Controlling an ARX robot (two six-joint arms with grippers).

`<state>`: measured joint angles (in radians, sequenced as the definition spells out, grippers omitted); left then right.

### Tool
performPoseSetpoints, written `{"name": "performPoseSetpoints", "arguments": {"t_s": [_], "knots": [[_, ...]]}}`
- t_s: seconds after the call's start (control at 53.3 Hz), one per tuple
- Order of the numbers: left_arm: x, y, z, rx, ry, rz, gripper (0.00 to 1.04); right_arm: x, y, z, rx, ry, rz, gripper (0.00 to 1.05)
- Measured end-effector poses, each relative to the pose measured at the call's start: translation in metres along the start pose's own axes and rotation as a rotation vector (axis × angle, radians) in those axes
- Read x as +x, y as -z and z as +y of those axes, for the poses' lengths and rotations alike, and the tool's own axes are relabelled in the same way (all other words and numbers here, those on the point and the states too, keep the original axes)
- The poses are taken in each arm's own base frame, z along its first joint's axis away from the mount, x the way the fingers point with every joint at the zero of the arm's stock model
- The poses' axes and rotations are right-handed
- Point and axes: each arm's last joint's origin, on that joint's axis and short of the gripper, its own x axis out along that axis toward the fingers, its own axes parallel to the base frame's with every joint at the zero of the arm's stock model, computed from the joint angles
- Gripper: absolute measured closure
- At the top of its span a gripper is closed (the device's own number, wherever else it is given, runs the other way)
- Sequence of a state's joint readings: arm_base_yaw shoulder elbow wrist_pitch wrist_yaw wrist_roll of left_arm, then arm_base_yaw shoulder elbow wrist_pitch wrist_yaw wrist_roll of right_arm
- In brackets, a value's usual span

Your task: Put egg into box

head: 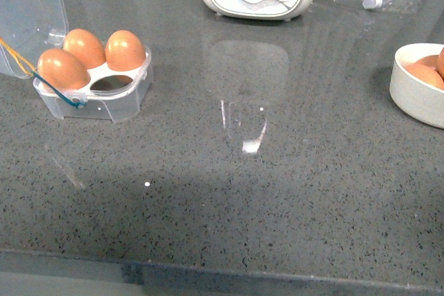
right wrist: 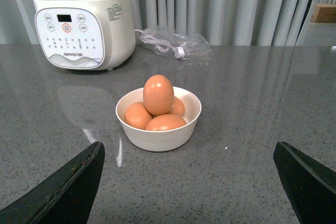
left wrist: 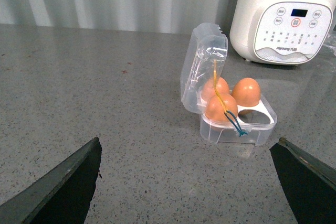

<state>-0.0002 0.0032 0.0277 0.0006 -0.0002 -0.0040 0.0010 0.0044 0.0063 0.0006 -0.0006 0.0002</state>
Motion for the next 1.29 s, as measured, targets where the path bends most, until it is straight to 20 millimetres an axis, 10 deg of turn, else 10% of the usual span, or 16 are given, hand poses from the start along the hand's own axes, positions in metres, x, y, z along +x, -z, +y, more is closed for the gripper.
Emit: {"name": "performPoseSetpoints", "arguments": {"t_s": [0.75, 0.938, 1.294], "knots": [[0.000, 0.000, 0.000, 0.000, 0.000, 0.000, 0.07, 0.001, -0.001, -0.001, 0.090, 0.128, 0.129, 0.07], [0.000, 0.000, 0.000, 0.000, 0.000, 0.000, 0.07, 0.029, -0.020, -0.009, 0.293, 0.195, 0.285, 0.07], [0.000, 0.000, 0.000, 0.000, 0.000, 0.000, 0.07, 0.101, -0.043, -0.029, 0.164, 0.024, 0.340, 0.07]]}}
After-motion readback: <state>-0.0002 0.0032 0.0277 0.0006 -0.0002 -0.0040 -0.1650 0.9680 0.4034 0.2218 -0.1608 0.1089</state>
